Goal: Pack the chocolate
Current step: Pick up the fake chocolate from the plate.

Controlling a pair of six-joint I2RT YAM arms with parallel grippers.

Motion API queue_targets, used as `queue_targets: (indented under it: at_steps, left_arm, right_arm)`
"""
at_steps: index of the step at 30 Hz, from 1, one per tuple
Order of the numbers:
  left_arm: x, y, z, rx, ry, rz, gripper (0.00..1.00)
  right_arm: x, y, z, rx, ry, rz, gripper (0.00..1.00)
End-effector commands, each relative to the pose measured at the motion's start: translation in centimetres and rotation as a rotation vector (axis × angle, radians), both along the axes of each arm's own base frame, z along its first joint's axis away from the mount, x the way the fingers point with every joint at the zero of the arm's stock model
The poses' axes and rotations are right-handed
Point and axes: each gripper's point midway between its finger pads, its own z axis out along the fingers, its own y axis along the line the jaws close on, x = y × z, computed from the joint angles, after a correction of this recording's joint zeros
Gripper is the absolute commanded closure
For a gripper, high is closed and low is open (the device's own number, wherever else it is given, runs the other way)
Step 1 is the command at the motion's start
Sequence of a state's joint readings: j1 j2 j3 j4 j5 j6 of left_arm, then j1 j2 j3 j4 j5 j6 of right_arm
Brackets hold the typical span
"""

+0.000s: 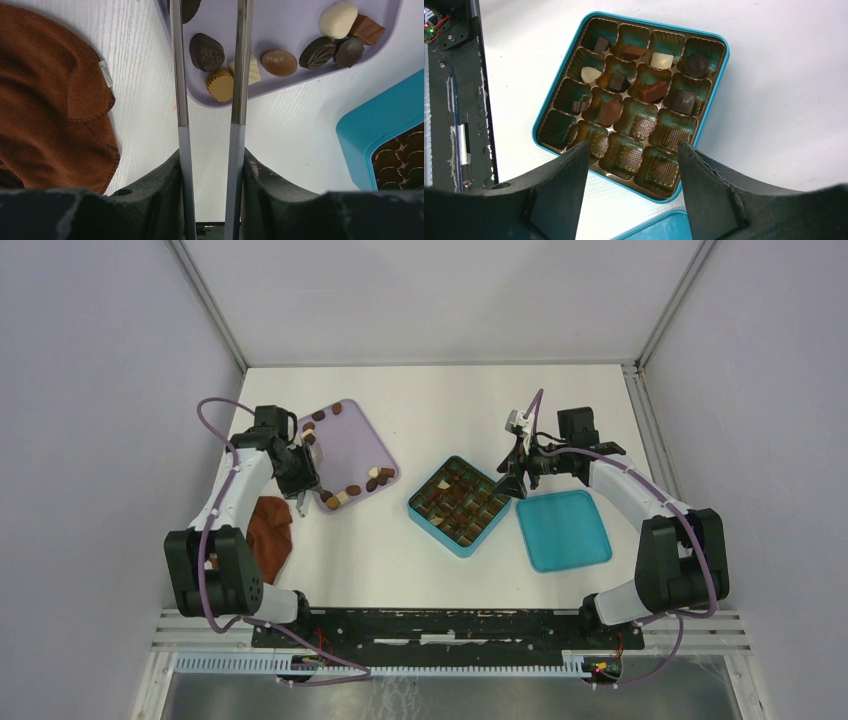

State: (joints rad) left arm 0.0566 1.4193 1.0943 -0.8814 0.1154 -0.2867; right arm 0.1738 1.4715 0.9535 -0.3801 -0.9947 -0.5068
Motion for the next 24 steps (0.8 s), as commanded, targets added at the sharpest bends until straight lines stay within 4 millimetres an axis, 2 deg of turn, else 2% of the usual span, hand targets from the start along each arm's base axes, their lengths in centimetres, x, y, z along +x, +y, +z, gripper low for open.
queue_targets:
  at_steps: [1, 18, 24]
  left_arm:
    - [1.2, 0.3, 0.0, 0.002, -0.024, 0.032, 0.55]
    - [2.2, 0.6, -2.1, 0.015, 0.033, 0.037, 0.57]
    - [2.3, 0.6, -2.2, 0.011, 0.046, 0.033, 0.66]
  right_arm:
    - [0.6, 0.4, 2.7, 0.031, -0.092, 0.026, 0.29]
    - [0.6, 0.3, 2.8, 0.029, -0.099, 0.030, 0.29]
    - [0.6, 0.3, 2.9, 0.028, -0.103, 0.032, 0.29]
